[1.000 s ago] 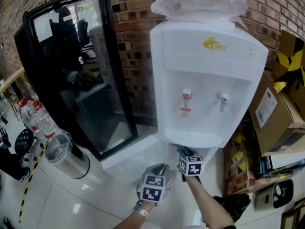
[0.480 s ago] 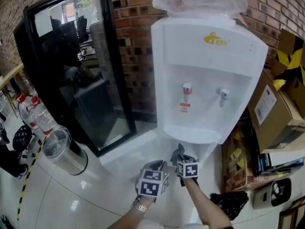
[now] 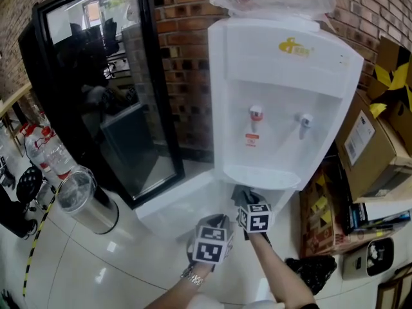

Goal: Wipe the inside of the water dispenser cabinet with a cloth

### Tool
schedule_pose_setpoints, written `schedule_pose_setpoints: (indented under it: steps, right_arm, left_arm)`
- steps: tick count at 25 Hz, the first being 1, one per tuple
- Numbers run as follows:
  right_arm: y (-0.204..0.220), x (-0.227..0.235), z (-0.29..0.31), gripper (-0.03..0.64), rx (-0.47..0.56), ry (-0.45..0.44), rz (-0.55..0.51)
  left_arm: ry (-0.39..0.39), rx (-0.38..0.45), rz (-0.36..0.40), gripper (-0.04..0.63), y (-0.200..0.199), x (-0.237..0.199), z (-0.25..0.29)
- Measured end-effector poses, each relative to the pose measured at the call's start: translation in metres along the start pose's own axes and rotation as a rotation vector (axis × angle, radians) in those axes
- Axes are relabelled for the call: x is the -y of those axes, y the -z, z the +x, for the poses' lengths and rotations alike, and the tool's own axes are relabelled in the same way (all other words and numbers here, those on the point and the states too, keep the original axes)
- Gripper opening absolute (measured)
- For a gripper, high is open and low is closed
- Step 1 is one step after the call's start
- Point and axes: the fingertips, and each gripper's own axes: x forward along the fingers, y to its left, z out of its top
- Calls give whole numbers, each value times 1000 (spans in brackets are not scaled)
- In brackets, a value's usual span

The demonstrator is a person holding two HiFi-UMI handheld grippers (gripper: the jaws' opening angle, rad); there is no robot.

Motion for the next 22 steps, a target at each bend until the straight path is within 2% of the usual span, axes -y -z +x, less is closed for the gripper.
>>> schedule_pose_setpoints:
  steps: [7,9,11,15,17,19,22]
  right_arm:
    - [74,-16,19,8,-214,-64,-21]
    - [82,-13,18,8,-231,-67,-6]
    - [65,-8,15,8,-171,-61,5]
    - [-11,-5,-2,8,92,-64,-2]
    - [-35,-12,-3,8,163,-83,-20]
    - [-36,-21,5,8,154,-104,-37]
    - [-6,-30,22,8,44,-113,-80]
  left_arm:
    - [18,-2,-23,25,2,2,-5]
    - [29,2,-24,25,1,4,-6]
    - [35,6,-30,25,-1,6,-7]
    - [48,12,-34,25,-4,11,-9]
    - [49,9,-29,25,-3,12,-8]
    - [49,6,-24,25,-1,12,-8]
    - [53,4,-15,25,0,12,-10]
